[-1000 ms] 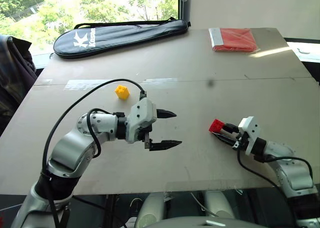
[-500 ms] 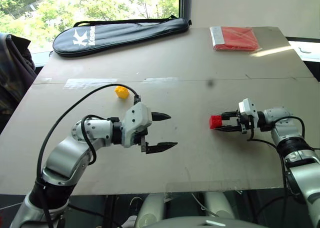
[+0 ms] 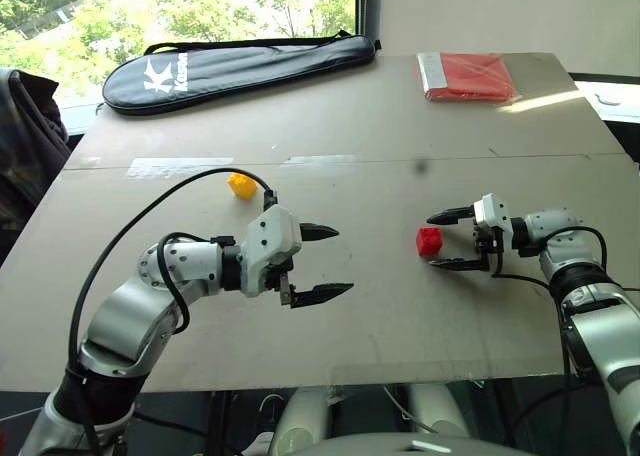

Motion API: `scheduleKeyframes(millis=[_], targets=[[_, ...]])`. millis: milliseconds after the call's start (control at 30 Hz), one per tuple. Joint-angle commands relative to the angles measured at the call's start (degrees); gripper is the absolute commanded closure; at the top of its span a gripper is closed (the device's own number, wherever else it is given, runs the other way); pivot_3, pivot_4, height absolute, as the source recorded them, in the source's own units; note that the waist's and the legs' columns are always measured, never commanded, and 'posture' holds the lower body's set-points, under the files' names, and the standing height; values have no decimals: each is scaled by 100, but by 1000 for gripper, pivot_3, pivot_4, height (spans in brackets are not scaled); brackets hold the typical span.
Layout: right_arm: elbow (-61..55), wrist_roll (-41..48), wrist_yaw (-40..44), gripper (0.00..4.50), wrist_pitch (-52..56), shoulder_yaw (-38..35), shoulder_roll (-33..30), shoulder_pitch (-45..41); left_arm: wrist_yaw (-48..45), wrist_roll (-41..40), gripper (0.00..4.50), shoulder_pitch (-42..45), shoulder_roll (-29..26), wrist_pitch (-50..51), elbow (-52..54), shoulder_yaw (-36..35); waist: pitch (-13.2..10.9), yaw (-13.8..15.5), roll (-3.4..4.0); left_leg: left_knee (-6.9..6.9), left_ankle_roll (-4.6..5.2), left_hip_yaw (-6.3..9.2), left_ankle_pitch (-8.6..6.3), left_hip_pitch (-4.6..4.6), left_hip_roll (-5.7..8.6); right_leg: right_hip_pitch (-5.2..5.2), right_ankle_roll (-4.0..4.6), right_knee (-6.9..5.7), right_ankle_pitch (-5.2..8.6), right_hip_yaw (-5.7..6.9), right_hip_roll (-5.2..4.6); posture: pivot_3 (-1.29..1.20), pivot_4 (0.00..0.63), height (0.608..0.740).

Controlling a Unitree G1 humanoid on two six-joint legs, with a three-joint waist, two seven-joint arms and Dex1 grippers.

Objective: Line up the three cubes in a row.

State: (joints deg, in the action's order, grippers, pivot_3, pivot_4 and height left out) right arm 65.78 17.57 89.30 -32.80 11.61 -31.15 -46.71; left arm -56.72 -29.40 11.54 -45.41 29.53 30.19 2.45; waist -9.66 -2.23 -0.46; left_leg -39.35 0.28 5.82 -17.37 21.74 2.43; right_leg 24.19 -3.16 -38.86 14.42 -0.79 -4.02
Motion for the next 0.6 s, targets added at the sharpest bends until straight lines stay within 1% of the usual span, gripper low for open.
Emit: scheduleKeyframes(millis=[33, 100, 200, 267, 333, 467, 567, 600], targets=[[-52, -49, 319, 23, -155, -239, -81, -91, -27, -22, 0, 32, 8, -109, 61, -66, 0, 1, 0, 0, 0, 0, 0, 0, 0, 0, 0, 0, 0, 0, -1, 0, 150, 692], [-262, 54, 320, 23, -130, -187, -206, -4, 12, -39, 0, -80, -4, -100, 105, -133, 0, -1, 0, 0, 0, 0, 0, 0, 0, 0, 0, 0, 0, -1, -1, 0, 150, 692], [-1428, 835, 320, 23, 510, -137, -550, 439, 160, -274, 0, -590, 71, -99, 341, -537, -2, -2, 7, 1, 0, -1, -1, 2, 0, 4, 0, 0, 0, -4, -3, 0, 150, 692], [-2193, 1240, 320, 23, 894, -140, -756, 778, 255, -441, 0, -872, 222, -182, 469, -751, -2, 12, 8, 3, 0, 1, -1, 15, -1, 17, 0, 0, 0, -4, -7, 0, 150, 692], [-2810, 1537, 320, 23, 1320, -297, -836, 1082, 536, -477, 0, -999, 525, -329, 440, -943, -2, 27, 8, 1, 1, 3, -1, 21, -1, 21, 0, -1, 0, -5, -10, 0, 150, 692], [-4048, 1882, 29, 23, 2156, -725, -774, 1693, 1187, 137, 0, -1474, 941, -867, 299, -1301, 1, 33, 12, -4, 0, 0, 0, 16, -2, 18, 3, -6, -3, -11, -9, 0, 150, 692], [-4773, 1979, -210, 23, 2546, -939, -737, 2091, 1898, 484, 0, -2057, 1413, -1118, 481, -1516, 1, 39, 13, -2, 1, -3, -1, 15, -4, 19, 3, -3, -3, -15, -9, 0, 150, 692], [-4923, 1993, -293, 23, 2638, -1011, -720, 2203, 2135, 725, 0, -2348, 1586, -1272, 522, -1532, 1, 44, 12, -3, 2, -2, -1, 17, -4, 19, 3, -3, -3, -15, -10, 0, 150, 692]])
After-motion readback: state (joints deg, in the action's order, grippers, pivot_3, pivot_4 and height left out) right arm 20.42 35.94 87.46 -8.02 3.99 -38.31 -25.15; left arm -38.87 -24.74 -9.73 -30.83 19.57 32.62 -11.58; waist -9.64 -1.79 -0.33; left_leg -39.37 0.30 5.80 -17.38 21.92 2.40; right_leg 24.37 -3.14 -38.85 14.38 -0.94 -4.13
